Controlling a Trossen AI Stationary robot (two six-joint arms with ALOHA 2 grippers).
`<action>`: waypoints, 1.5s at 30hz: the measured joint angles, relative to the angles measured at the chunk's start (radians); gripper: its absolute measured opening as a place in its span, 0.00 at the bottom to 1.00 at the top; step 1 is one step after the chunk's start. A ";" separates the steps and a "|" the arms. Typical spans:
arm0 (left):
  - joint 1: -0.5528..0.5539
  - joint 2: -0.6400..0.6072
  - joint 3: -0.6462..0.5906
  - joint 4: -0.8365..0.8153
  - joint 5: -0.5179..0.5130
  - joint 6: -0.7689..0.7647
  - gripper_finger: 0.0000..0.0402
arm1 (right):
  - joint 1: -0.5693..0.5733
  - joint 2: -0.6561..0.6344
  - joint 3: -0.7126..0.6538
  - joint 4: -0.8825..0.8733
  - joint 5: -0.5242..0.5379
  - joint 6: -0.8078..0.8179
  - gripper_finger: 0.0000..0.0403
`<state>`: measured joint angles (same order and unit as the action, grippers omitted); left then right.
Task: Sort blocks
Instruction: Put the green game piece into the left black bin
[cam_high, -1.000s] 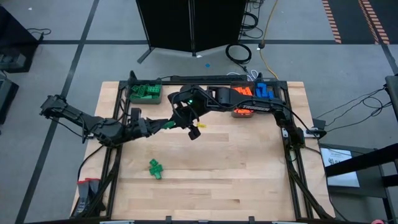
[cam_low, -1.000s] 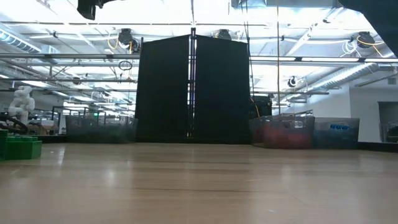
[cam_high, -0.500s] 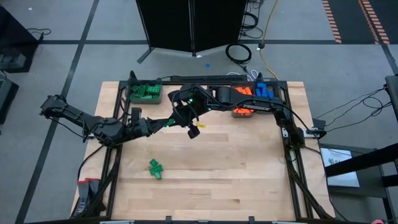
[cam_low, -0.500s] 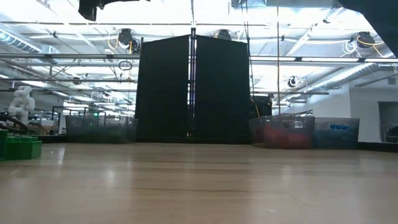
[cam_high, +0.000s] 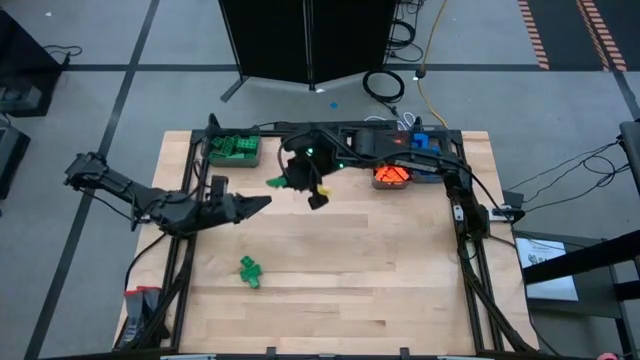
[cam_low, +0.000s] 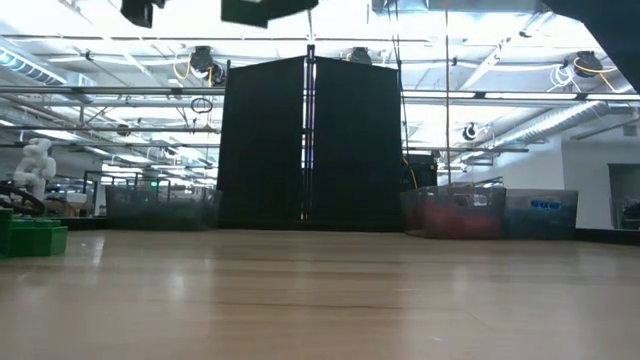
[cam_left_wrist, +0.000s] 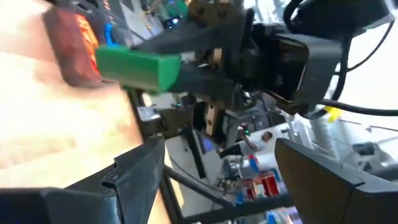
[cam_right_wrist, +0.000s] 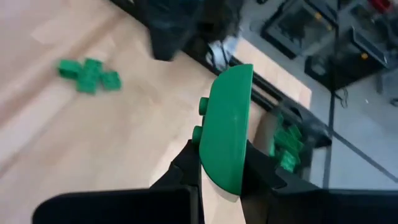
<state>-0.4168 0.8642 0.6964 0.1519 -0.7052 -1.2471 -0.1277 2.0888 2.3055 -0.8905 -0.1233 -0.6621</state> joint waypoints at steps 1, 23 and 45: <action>0.002 -0.001 0.000 0.004 -0.002 0.001 0.76 | 0.003 -0.002 0.001 -0.005 -0.009 0.003 0.11; 0.032 -0.001 -0.001 -0.042 -0.064 0.004 0.76 | 0.055 -0.038 0.001 -0.025 0.009 -0.009 0.11; 0.038 0.000 -0.002 -0.030 -0.031 0.004 0.76 | 0.081 -0.031 0.002 0.082 -0.002 -0.033 0.11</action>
<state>-0.3790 0.8639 0.6945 0.1219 -0.7361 -1.2427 -0.0463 2.0583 2.3074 -0.8089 -0.1257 -0.6949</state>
